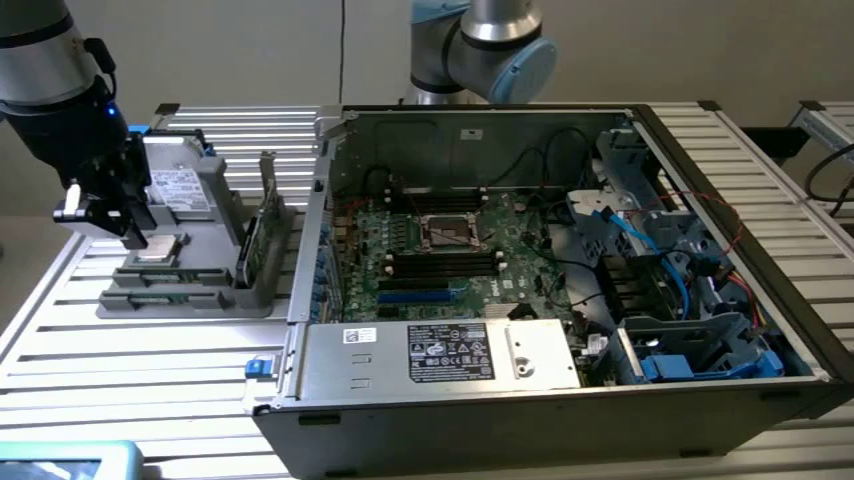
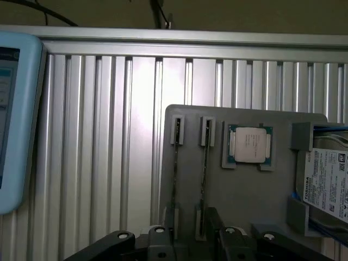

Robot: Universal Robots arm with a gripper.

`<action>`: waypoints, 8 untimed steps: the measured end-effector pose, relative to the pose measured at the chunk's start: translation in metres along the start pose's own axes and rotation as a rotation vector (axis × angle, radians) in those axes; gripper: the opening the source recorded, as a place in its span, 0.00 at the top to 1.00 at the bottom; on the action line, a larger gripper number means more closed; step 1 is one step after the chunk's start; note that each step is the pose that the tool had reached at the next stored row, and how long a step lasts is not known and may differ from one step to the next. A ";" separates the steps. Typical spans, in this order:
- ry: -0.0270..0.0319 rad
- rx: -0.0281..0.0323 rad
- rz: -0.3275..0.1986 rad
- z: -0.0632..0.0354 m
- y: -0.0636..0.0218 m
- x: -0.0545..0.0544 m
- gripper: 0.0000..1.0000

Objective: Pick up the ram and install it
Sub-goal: 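Pick up the ram and move it above insertion slot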

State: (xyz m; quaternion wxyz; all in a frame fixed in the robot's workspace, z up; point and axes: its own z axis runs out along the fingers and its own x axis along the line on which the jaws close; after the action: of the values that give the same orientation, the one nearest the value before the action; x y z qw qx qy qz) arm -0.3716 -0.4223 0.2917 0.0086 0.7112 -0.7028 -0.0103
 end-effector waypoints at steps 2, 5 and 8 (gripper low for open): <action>-0.0001 0.0001 0.000 0.0005 0.0013 0.001 0.64; -0.0006 0.0000 0.000 0.0029 0.0018 0.004 0.64; -0.0013 0.0025 0.000 0.0082 0.0016 0.006 0.64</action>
State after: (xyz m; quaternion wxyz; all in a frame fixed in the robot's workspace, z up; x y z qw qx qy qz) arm -0.3733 -0.4283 0.2835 0.0072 0.7112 -0.7029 -0.0099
